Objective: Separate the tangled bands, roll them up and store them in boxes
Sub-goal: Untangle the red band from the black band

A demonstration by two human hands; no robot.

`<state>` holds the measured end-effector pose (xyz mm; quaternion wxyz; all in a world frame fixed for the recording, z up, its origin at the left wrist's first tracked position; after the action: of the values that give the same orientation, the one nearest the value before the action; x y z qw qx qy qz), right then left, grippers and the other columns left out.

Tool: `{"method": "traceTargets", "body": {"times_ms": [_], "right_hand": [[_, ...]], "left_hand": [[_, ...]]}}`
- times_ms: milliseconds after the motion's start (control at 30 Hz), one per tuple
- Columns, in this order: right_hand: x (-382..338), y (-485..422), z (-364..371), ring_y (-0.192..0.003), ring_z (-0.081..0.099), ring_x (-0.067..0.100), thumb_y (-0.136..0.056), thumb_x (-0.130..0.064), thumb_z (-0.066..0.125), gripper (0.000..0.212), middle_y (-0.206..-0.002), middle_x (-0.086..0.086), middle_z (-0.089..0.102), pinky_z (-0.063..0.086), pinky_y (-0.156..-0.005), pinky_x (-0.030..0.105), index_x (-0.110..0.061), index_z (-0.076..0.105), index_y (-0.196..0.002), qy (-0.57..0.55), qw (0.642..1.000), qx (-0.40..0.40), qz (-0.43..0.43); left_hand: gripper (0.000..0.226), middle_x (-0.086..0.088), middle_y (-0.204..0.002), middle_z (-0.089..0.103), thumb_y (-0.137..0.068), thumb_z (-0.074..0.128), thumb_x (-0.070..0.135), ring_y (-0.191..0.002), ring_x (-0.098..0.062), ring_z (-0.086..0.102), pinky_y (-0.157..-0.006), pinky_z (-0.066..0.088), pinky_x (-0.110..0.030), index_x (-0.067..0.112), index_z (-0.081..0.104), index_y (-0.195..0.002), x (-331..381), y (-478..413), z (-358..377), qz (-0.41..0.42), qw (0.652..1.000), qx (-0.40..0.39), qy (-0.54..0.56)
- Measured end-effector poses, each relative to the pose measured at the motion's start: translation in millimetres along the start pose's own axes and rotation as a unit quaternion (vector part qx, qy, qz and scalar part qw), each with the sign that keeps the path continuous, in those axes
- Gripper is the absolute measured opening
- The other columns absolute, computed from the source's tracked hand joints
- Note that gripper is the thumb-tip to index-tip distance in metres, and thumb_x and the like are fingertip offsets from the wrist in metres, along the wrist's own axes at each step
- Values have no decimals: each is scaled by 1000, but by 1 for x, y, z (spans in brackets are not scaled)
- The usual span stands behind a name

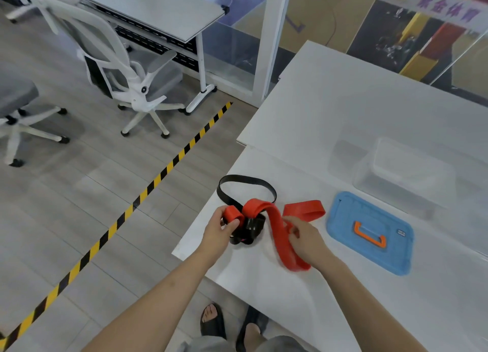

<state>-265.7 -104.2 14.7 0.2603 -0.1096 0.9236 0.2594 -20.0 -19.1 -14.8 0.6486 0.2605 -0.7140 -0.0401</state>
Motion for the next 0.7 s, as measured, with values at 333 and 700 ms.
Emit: {"method": "traceTargets", "body": {"times_ms": [333, 700], "right_hand": [[-77, -28, -5, -134, 53, 20, -96, -24, 72, 58, -146, 0, 58, 41, -111, 32, -24, 50, -150, 110, 965, -101, -217], [-53, -35, 2, -129, 50, 20, -108, -41, 50, 46, -135, 2, 53, 40, -115, 37, -23, 56, -150, 122, 972, -124, -157]], "left_hand": [[34, 9, -132, 62, -101, 63, 28, -125, -16, 57, -103, 49, -30, 32, 55, -133, 16, 5, 8, 67, 995, -68, -31], [27, 4, -128, 63, -107, 51, 17, -122, -17, 61, -104, 54, -36, 31, 52, -130, 28, 4, 4, 22, 999, -39, -6]]}}
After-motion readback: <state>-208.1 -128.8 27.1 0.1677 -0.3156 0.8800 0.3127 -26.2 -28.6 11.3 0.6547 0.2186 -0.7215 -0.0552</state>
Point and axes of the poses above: each hand's wrist, its own y-axis away from the middle knuckle, its own z-axis out of the palm, x = y × z, the point moved 3 cm from there along -y, towards the middle knuckle
